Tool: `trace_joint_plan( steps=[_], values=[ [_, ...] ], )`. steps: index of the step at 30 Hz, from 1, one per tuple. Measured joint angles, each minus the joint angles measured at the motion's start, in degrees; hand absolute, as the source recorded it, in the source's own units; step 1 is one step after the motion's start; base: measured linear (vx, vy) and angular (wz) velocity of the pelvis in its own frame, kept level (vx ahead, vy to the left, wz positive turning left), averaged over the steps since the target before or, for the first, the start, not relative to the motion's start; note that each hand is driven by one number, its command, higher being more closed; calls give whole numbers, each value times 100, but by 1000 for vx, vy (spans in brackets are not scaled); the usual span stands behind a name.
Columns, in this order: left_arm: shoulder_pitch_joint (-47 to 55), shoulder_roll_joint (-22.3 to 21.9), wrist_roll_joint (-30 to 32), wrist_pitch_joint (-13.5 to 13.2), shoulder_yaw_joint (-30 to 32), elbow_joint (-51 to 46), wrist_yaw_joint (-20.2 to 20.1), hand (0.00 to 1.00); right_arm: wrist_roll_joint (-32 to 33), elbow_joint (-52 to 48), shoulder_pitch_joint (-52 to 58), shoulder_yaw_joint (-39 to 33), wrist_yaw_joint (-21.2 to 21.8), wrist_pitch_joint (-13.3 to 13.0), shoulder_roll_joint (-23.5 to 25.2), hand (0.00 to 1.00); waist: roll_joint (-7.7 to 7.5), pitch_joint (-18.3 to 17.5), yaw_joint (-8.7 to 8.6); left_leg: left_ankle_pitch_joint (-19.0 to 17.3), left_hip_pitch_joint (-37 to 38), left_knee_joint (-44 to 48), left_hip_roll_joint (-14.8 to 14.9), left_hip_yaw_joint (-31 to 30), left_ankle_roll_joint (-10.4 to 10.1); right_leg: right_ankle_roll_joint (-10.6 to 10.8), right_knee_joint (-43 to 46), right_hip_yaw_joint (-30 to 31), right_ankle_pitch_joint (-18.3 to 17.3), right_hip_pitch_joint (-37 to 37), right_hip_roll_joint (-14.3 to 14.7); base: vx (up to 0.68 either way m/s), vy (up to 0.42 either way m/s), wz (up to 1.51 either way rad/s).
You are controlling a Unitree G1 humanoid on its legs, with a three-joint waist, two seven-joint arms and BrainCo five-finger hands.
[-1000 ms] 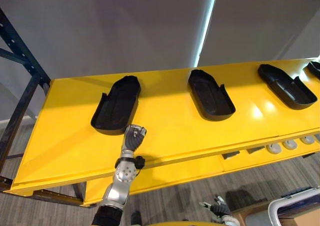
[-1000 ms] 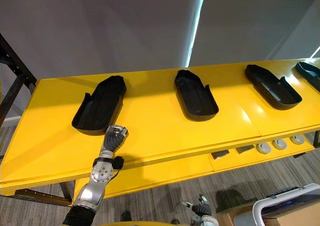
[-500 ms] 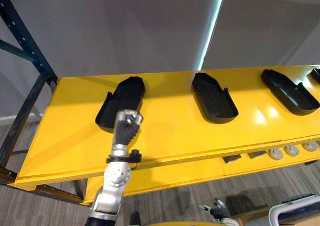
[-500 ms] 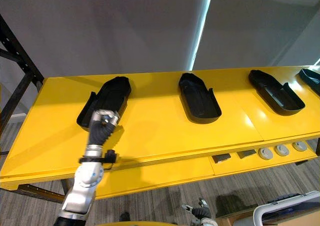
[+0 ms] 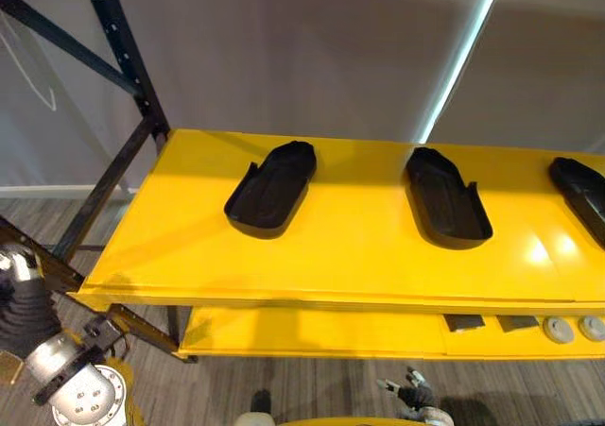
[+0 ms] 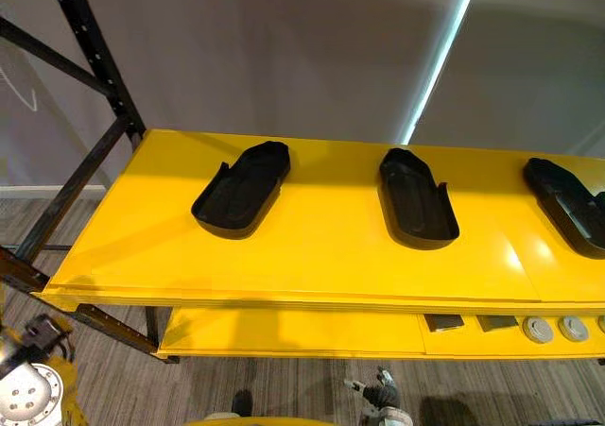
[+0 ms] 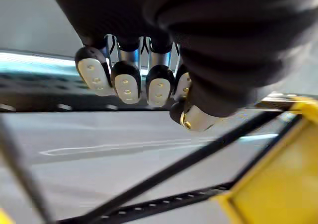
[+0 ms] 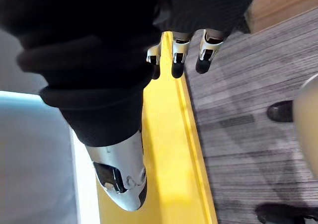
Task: Walk over and take plastic housings, then place them on the shelf
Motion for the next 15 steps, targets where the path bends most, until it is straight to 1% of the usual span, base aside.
trace_joint_plan(
  steps=[1,2,3,4,5,6,7,8,9,12,15],
  values=[
    [9,-24,-5,94,-12,264,-85,100,-11,-19,-4,8,-4,17,2,0,1,4,5,-33,-8,53,-16,0,22,-11,37,-14,-31,-4,-8,-89,10,17],
    [20,-64,-23,307,-51,966,-268,100,-51,-83,-17,13,-13,47,6,0,-23,5,2,-72,-4,143,-25,2,34,-60,81,-74,-127,-8,-29,-43,5,11],
    [26,-80,-29,381,-96,1227,-352,100,-56,-89,-21,12,-18,65,4,0,-42,8,0,-72,7,154,-26,7,35,-24,99,-84,-163,-10,-34,-14,-5,10],
    [27,-109,-39,482,-164,1606,-461,0,-57,-92,-26,11,-24,75,1,0,-72,15,1,-73,13,208,-24,20,40,-38,126,-85,-169,-30,-38,0,0,0],
    [27,-118,-78,609,-263,2283,-614,0,-56,-108,-19,11,-26,99,10,0,-111,32,1,-90,-19,308,-31,26,41,-46,168,-84,-167,-35,-90,31,17,-1],
    [25,-119,-121,671,-314,2549,-674,0,-56,-112,-10,11,-26,109,10,0,-122,25,-5,-102,-20,345,-39,30,43,-18,193,-84,-162,-32,-105,31,29,-1],
    [-2,-128,-131,771,-488,3024,-769,0,-52,-149,28,7,-26,114,7,0,-127,23,-12,-159,-20,423,-54,38,51,3,230,-83,-181,-13,-135,0,0,0],
    [-29,-151,-127,827,-556,3213,-829,0,-53,-152,38,5,-28,114,3,0,-124,25,-12,-199,-29,471,-54,40,74,8,230,-83,-186,0,-149,35,13,-1],
    [-130,-197,-105,888,-717,3657,-897,0,-50,-152,54,3,-28,115,5,0,-99,29,-10,-277,-86,610,-56,51,61,24,229,-76,-198,4,-158,0,0,0],
    [-347,-286,-78,942,-722,4272,-977,0,-35,-152,54,-10,-29,119,9,0,-57,37,-11,-426,-122,806,-58,128,75,40,229,2,-215,13,-159,30,10,-13],
    [-536,-273,29,944,-741,4612,-977,0,-30,-148,67,-64,-36,119,8,0,-15,41,-19,-524,-141,919,-75,178,90,69,227,62,-241,18,-176,51,14,-12]
  ],
)
